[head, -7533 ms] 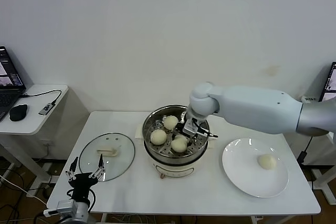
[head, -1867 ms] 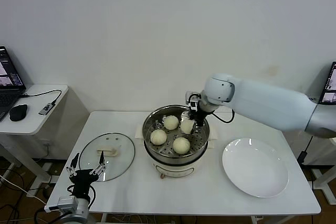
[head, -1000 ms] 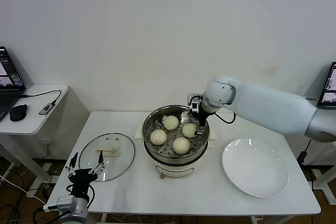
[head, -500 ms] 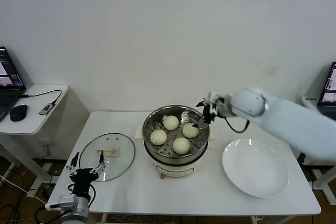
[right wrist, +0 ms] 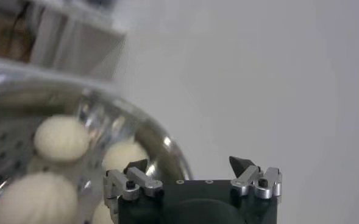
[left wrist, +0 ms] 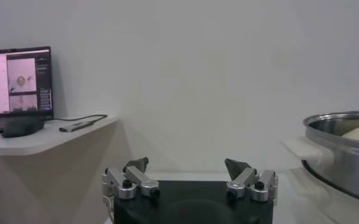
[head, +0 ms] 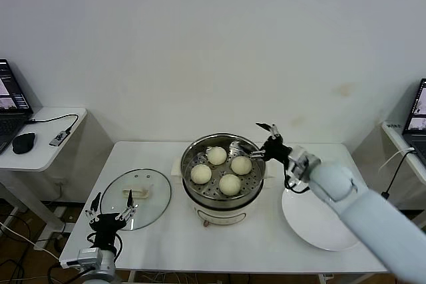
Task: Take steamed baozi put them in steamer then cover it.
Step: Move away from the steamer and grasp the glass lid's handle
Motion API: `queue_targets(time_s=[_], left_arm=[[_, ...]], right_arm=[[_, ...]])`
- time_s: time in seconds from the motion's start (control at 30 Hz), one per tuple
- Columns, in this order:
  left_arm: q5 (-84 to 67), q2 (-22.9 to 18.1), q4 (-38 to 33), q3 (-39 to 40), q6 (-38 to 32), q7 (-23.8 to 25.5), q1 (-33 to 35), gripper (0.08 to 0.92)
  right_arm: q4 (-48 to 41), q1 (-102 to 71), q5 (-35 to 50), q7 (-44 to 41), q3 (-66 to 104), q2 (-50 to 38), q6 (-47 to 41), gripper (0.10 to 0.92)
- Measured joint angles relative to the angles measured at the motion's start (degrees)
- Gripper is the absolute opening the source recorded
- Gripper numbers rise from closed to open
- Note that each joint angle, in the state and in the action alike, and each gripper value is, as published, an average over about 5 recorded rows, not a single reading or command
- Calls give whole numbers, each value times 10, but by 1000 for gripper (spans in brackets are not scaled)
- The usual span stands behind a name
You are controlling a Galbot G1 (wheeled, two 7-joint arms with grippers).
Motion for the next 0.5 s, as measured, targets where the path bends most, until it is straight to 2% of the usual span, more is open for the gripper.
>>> queue_targets(time_s=[0.23,0.5], left_arm=[[108,4,18,-5,-9,-14,9,823],[316,38,71,-22,-30,-7,3,823]], right_arm=[[34,-177,-56,-18,202,115,73,823],[87,-330,-78,-14,375,218,91,823]])
